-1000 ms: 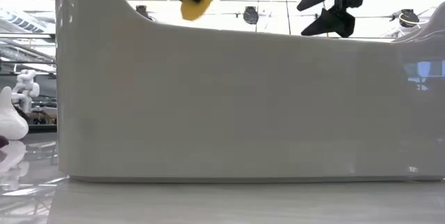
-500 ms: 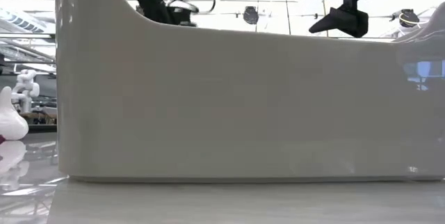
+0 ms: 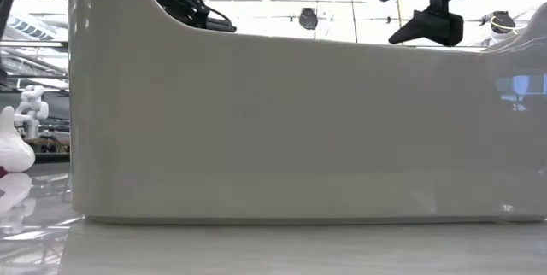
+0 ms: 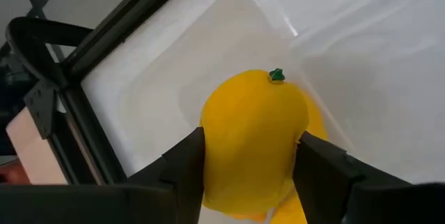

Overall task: Sort produce into baskets
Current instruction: Put the lemon into the transparent bin

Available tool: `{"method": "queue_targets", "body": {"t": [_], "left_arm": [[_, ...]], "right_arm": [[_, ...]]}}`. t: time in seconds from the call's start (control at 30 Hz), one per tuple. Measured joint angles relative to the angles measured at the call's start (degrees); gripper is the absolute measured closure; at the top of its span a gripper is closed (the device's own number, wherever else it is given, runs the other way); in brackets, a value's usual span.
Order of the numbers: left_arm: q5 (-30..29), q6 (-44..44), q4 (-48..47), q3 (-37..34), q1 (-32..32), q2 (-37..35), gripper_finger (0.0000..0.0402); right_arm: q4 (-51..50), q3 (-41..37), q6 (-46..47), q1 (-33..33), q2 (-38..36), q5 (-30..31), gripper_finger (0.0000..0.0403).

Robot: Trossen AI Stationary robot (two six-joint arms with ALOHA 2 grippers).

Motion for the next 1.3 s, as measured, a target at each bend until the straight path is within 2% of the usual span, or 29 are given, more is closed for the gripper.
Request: {"method": "queue_targets", "body": {"t": [0.17,0.27,0.4,0.53,0.67,0.8,0.97,1.3], "left_arm": [[-0.4,2.2,-0.2,0.0,0.0,0.4,0.0159],[-2.2,3.3,-0.7,0.0,0.0,-0.1,0.0126],[-5.7,3.0,-2.1,0.0,0.1,-2.4,0.0099],[-5.7,1.2,-3.2,0.1,-0.1,-6.7,0.0094],[-1.2,-5.4,-1.5,0.1,-2.8,-11.3,0.0093],[-0.3,-7.7,3.5,0.1,-8.8,-14.4,0.0093],[-0.7,-10.6,6.7,0.1,-16.6,-14.8,0.0093],[-3.8,-15.8,3.6,0.1,-25.4,-14.3,0.0093]], "right_arm": [[-0.9,0.0,-0.4,0.0,0.0,0.4,0.0089],[-3.6,0.0,0.5,-0.2,0.0,2.6,0.0089],[-10.1,0.0,1.3,-4.6,-0.3,2.9,0.009],[-19.8,0.0,4.8,-11.6,-0.2,2.9,0.009],[-26.7,0.0,10.4,-18.2,1.0,4.2,0.009],[-26.5,0.0,9.5,-23.1,3.2,7.4,0.009],[-21.2,0.0,6.6,-26.8,8.1,10.4,0.009],[-20.6,0.0,8.1,-31.9,19.5,11.6,0.009]]}}
